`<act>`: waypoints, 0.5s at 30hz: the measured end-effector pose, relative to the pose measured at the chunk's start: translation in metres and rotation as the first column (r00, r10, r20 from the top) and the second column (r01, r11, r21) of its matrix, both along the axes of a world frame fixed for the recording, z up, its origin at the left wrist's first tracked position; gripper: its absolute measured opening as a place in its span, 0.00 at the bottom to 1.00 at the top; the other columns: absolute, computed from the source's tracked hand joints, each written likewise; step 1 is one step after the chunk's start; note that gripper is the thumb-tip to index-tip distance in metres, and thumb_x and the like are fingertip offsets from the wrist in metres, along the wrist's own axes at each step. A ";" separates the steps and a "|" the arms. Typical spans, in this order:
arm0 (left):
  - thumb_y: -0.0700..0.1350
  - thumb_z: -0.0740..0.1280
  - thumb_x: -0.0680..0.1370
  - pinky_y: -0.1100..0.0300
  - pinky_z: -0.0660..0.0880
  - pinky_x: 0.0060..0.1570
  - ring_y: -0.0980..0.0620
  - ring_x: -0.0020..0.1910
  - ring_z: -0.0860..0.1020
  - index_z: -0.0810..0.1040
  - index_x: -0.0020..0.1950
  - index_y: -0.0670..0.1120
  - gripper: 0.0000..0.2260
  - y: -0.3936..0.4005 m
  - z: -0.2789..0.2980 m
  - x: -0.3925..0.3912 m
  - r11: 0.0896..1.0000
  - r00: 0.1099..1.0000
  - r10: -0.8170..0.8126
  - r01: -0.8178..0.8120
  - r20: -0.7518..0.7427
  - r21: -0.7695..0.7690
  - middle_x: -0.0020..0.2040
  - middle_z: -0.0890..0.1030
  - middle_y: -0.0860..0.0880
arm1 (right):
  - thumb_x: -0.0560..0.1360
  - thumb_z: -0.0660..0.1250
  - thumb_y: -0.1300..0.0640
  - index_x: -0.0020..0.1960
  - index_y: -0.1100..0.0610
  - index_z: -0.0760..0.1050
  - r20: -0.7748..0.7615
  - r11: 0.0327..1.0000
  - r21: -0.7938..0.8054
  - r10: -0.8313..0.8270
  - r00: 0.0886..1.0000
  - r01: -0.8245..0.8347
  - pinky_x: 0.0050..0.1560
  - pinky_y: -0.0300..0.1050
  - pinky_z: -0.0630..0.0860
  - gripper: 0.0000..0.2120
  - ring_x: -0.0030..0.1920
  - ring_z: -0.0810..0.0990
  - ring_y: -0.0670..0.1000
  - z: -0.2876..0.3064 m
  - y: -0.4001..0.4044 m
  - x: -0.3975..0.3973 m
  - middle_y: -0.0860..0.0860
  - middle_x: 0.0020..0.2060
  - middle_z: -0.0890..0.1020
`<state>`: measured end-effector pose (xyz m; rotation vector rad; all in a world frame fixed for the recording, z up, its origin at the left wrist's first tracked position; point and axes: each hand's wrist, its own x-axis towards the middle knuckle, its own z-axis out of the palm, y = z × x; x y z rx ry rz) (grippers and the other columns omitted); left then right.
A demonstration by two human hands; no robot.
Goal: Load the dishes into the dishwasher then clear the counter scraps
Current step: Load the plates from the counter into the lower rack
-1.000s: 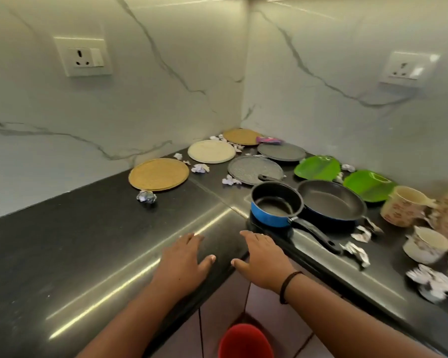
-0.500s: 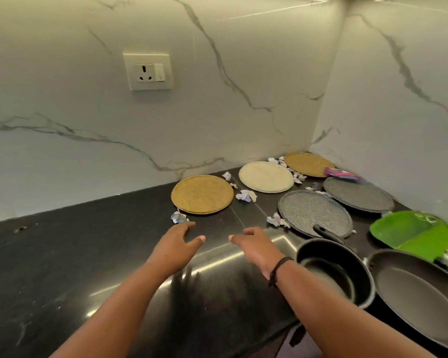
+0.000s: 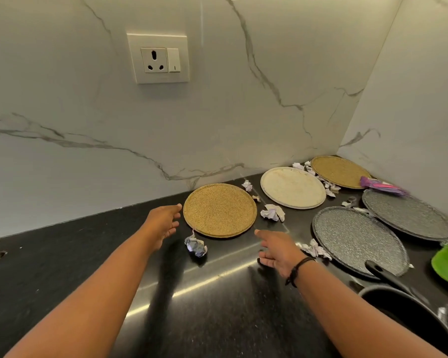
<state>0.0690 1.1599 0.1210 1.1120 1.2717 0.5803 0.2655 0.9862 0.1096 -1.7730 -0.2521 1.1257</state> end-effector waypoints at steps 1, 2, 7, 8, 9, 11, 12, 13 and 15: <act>0.48 0.66 0.79 0.53 0.73 0.57 0.45 0.60 0.75 0.72 0.67 0.43 0.19 0.010 -0.003 0.005 1.000 1.000 0.011 -0.011 0.004 -0.022 0.63 0.76 0.43 | 0.77 0.67 0.52 0.66 0.61 0.69 -0.017 1.000 -0.002 -0.020 1.000 0.020 0.52 0.49 0.77 0.21 0.56 0.77 0.58 -0.002 0.007 0.004 0.60 0.59 0.75; 0.47 0.66 0.79 0.52 0.73 0.58 0.44 0.62 0.74 0.71 0.69 0.43 0.20 0.017 -0.006 0.010 0.999 1.000 0.018 -0.018 0.008 -0.040 0.64 0.75 0.43 | 0.77 0.66 0.52 0.63 0.61 0.70 -0.033 0.999 0.004 -0.043 0.999 0.043 0.54 0.50 0.77 0.19 0.59 0.76 0.60 -0.003 0.013 0.007 0.62 0.61 0.74; 0.46 0.67 0.78 0.53 0.72 0.57 0.48 0.54 0.74 0.76 0.59 0.43 0.11 0.049 -0.021 0.036 0.999 0.999 0.024 -0.025 -0.029 -0.039 0.53 0.76 0.47 | 0.79 0.64 0.56 0.64 0.58 0.71 -0.087 0.981 0.061 -0.177 0.980 0.183 0.58 0.51 0.76 0.15 0.65 0.72 0.65 -0.010 0.053 0.020 0.66 0.67 0.70; 0.45 0.66 0.78 0.53 0.71 0.56 0.50 0.49 0.74 0.76 0.50 0.45 0.04 0.051 -0.022 0.040 0.999 0.999 0.025 -0.026 -0.030 -0.031 0.46 0.75 0.49 | 0.79 0.63 0.56 0.65 0.60 0.72 -0.096 0.975 0.067 -0.203 0.974 0.210 0.60 0.52 0.75 0.16 0.65 0.72 0.65 -0.012 0.061 0.022 0.66 0.67 0.70; 0.44 0.66 0.78 0.54 0.71 0.54 0.52 0.44 0.73 0.76 0.43 0.46 0.05 0.055 -0.024 0.045 0.999 0.999 0.027 -0.027 -0.020 -0.027 0.42 0.74 0.50 | 0.79 0.63 0.57 0.66 0.63 0.71 -0.109 0.971 0.071 -0.221 0.969 0.230 0.61 0.52 0.74 0.18 0.64 0.74 0.65 -0.014 0.068 0.024 0.66 0.65 0.73; 0.42 0.67 0.78 0.56 0.71 0.46 0.54 0.37 0.71 0.74 0.38 0.46 0.08 0.062 -0.028 0.052 0.999 1.000 0.018 -0.019 -0.014 -0.028 0.38 0.73 0.49 | 0.78 0.63 0.59 0.64 0.64 0.73 -0.132 0.960 0.078 -0.258 0.957 0.269 0.53 0.48 0.77 0.17 0.50 0.81 0.59 -0.017 0.080 0.026 0.61 0.53 0.81; 0.42 0.67 0.77 0.57 0.71 0.44 0.54 0.36 0.71 0.74 0.38 0.46 0.08 0.063 -0.027 0.054 0.999 1.000 0.018 -0.018 -0.012 -0.030 0.37 0.73 0.49 | 0.78 0.63 0.60 0.60 0.62 0.75 -0.142 0.955 0.078 -0.275 0.951 0.288 0.46 0.45 0.78 0.13 0.42 0.81 0.54 -0.019 0.084 0.028 0.57 0.46 0.82; 0.42 0.67 0.77 0.57 0.71 0.43 0.53 0.36 0.71 0.73 0.39 0.46 0.08 0.066 -0.027 0.055 0.999 0.999 0.027 -0.028 -0.017 -0.037 0.37 0.73 0.49 | 0.78 0.63 0.60 0.55 0.60 0.76 -0.157 0.950 0.074 -0.290 0.944 0.304 0.40 0.43 0.77 0.08 0.38 0.79 0.51 -0.020 0.088 0.028 0.54 0.41 0.81; 0.41 0.67 0.78 0.58 0.72 0.43 0.53 0.38 0.71 0.73 0.43 0.46 0.05 0.074 -0.031 0.056 0.997 0.998 0.047 -0.049 -0.038 -0.059 0.40 0.74 0.47 | 0.78 0.63 0.60 0.48 0.56 0.74 -0.176 0.943 0.053 -0.314 0.933 0.328 0.34 0.41 0.74 0.02 0.35 0.77 0.49 -0.022 0.094 0.030 0.52 0.37 0.79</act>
